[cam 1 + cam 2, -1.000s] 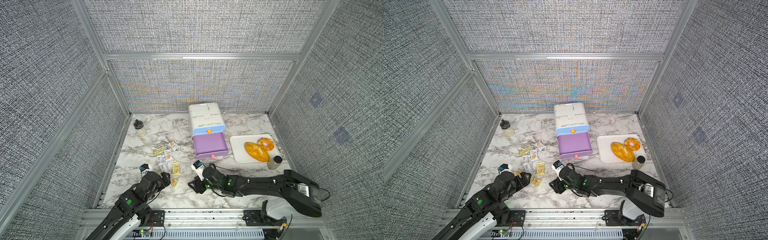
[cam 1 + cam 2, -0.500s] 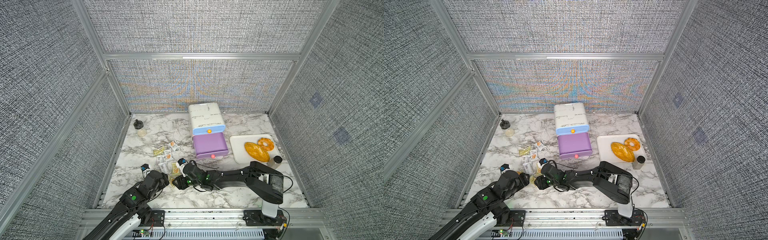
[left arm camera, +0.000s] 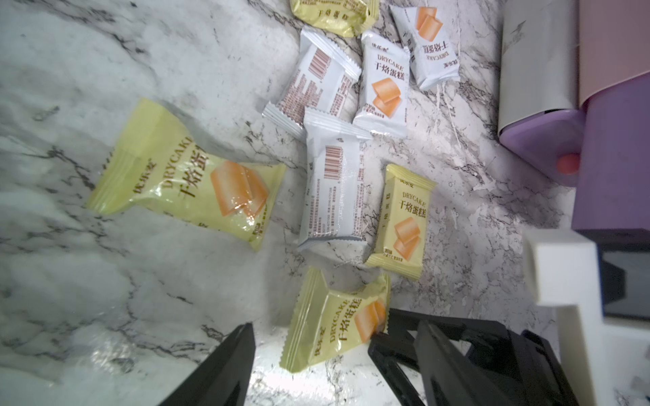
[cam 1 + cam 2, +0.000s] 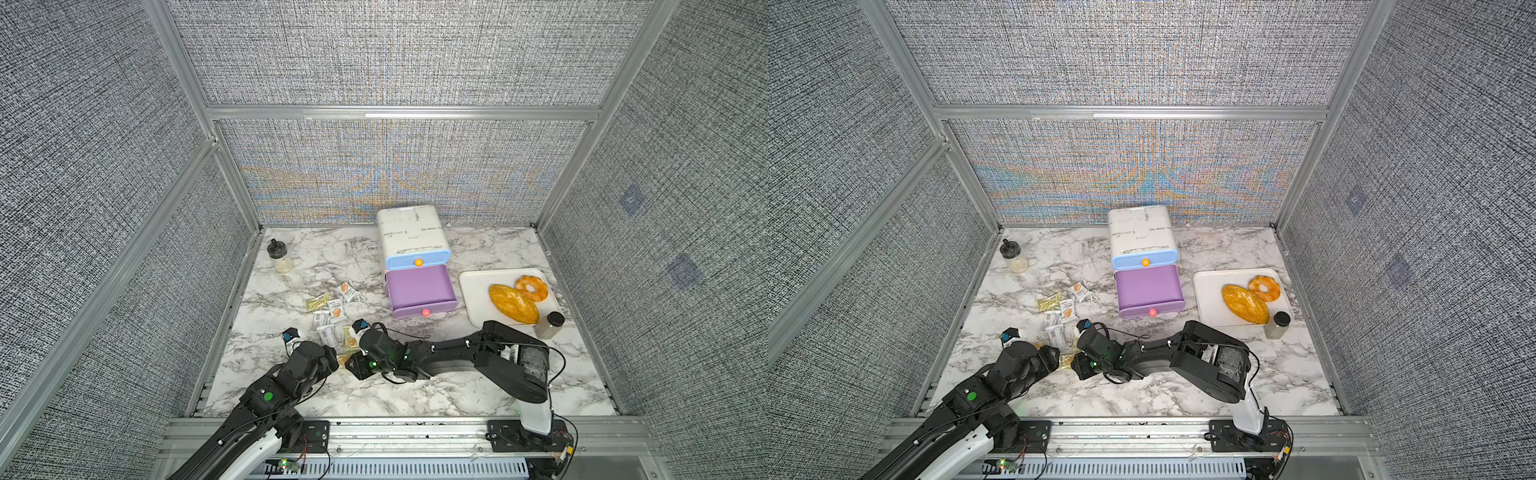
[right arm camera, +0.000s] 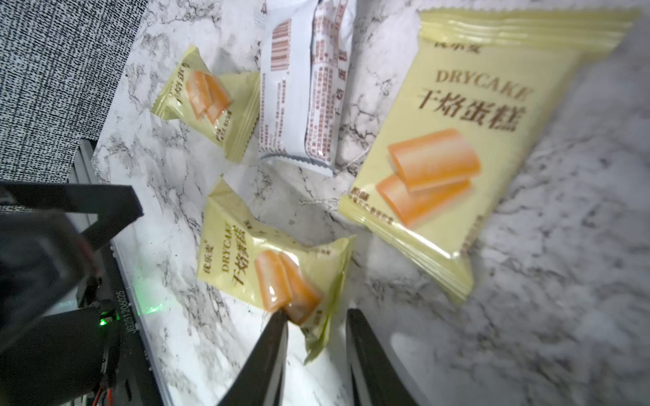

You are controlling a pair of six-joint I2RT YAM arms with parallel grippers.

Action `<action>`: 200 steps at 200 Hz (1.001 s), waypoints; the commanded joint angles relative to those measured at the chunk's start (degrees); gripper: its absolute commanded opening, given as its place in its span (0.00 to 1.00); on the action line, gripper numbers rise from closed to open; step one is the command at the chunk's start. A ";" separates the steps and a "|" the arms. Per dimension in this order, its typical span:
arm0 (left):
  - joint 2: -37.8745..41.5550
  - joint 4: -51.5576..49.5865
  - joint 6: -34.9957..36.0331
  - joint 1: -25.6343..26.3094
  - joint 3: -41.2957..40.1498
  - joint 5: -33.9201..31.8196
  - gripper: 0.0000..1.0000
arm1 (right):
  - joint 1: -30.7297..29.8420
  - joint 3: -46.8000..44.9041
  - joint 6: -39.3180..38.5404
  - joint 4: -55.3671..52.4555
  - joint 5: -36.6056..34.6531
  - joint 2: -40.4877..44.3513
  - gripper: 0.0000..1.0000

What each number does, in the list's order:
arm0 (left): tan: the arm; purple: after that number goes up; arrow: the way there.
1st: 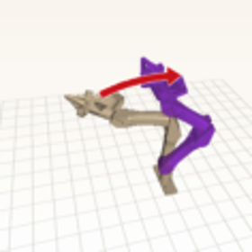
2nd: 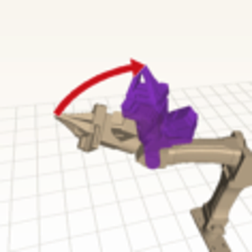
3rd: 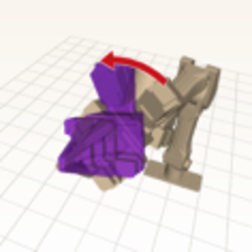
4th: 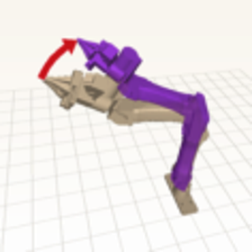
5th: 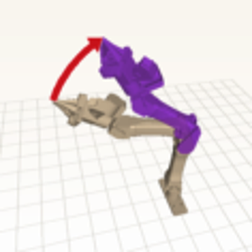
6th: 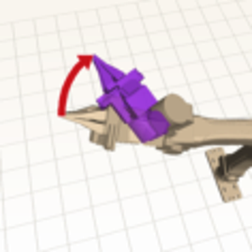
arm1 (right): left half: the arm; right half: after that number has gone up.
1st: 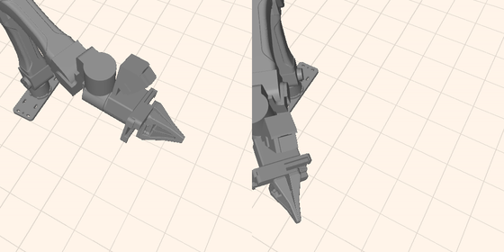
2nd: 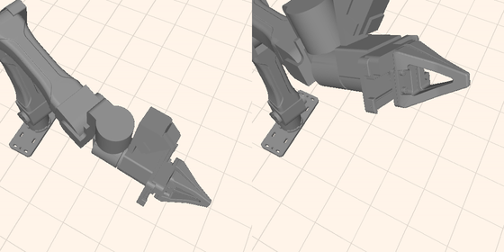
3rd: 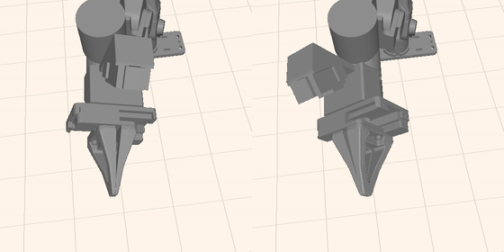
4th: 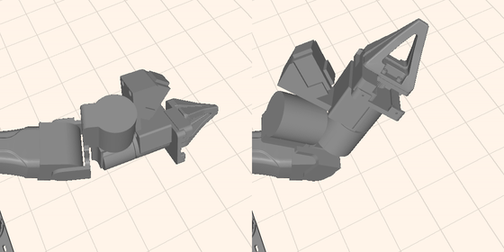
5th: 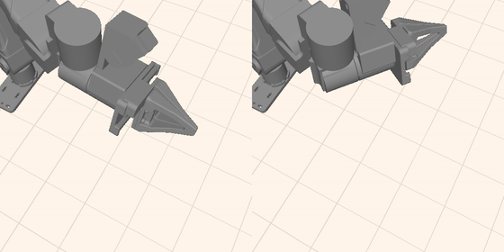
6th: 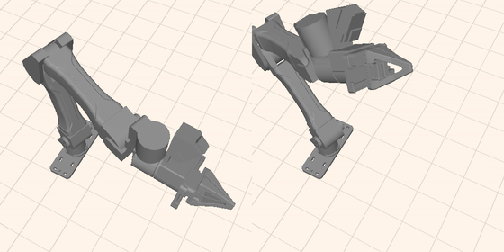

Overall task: Place the cookies into the drawer by color
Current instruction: Pick up the cookie at the center of the board.

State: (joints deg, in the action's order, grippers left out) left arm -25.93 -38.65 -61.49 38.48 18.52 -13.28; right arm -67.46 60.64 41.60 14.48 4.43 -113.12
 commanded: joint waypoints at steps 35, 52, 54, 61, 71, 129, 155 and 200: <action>1.29 -0.11 -0.46 -0.16 -0.76 0.71 0.78 | -0.54 0.27 -2.27 -2.25 -1.36 1.80 0.08; 1.52 -0.39 -0.46 -0.16 -0.77 0.79 0.77 | -0.56 0.27 -2.54 -2.22 -1.35 1.84 0.05; 1.50 -0.44 -0.47 -0.16 -0.77 0.79 0.77 | -0.57 0.27 -2.59 -2.21 -1.35 1.89 0.05; 1.56 -0.47 -0.52 -0.16 -0.85 0.68 0.77 | -0.60 0.27 -2.75 -2.38 -1.43 1.98 0.04; 1.61 -0.76 -0.65 -0.16 -0.97 0.53 0.77 | -0.57 0.11 -3.16 -2.53 -1.76 2.52 0.04; -1.16 2.00 -1.30 -0.16 -2.27 2.35 0.70 | -0.06 2.56 -6.19 -5.34 -2.96 4.42 0.09; -1.94 2.29 -1.33 -0.25 -2.44 2.47 0.68 | 0.11 3.10 -6.92 -5.71 -2.73 4.53 0.06; 2.32 2.14 -2.01 -0.25 -2.90 1.78 0.67 | 0.31 -0.69 -7.18 -7.49 -5.68 10.53 0.00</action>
State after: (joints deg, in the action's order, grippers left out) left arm -25.32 -37.36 -63.31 38.35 15.62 -10.94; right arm -67.40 61.95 35.14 8.12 1.21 -105.95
